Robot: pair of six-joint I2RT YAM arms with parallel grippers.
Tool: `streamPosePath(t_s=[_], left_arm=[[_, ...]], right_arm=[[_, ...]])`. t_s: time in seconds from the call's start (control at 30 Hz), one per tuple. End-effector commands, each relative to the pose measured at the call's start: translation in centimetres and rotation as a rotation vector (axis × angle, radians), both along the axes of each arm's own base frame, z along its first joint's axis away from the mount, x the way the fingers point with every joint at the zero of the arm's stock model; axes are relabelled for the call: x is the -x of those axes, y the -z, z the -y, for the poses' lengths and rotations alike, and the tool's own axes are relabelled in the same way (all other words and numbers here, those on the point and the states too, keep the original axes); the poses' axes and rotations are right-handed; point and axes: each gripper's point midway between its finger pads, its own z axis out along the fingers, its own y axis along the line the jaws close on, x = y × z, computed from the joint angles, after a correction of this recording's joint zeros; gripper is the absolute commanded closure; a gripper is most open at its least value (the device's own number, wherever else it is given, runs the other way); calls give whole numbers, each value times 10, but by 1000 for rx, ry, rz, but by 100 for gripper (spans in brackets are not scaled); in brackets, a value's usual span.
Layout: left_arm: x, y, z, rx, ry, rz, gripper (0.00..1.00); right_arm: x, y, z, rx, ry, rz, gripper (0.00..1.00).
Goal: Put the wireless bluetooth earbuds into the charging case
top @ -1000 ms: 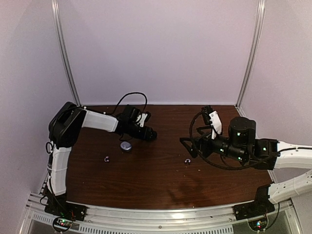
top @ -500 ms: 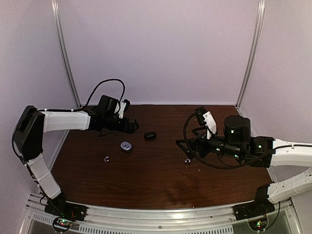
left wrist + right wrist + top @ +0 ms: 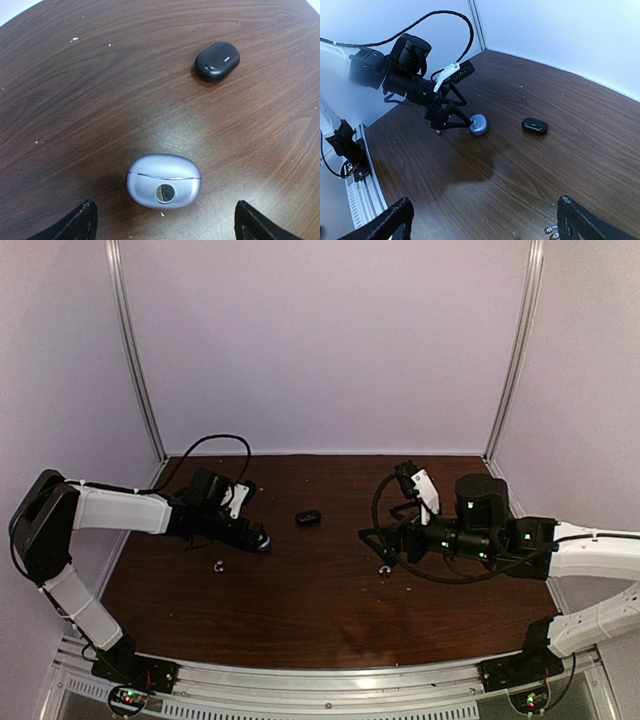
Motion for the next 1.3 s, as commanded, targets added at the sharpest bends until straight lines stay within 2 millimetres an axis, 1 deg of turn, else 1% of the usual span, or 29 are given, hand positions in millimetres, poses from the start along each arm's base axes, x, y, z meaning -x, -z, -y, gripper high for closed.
streamPosePath(t_s=[0.0, 0.17, 0.37, 0.47, 0.53, 0.67, 0.77, 0.87, 0.97, 1.1, 1.27], left_arm=[[-9, -1, 8, -31, 86, 65, 4], [-13, 8, 15, -63, 154, 73, 5], [-25, 18, 23, -100, 200, 82, 3], [-22, 26, 30, -80, 230, 51, 2], [-17, 27, 36, -45, 256, 34, 3], [-3, 27, 44, 15, 279, 5, 12], [0, 24, 48, 46, 276, 9, 18], [5, 26, 48, 45, 264, -2, 24], [8, 31, 45, 31, 250, -14, 25], [6, 31, 40, 6, 231, -8, 25], [1, 31, 40, -5, 208, 0, 32]], right_arm=[[-2, -13, -3, -39, -22, 8, 0], [-2, -11, -4, -39, -32, 0, 0], [-2, -12, -5, -44, -45, -4, 0], [-2, -12, -3, -42, -44, -4, 0], [-1, -12, -3, -42, -45, -4, 0], [-2, -10, -2, -39, -41, -7, 0], [-2, -9, -3, -41, -44, -8, 0], [-3, -9, -3, -40, -45, -10, 0], [-3, -8, -4, -38, -46, -12, 0], [-3, -7, -4, -40, -48, -14, 0], [-5, -4, -4, -33, -40, -18, 0]])
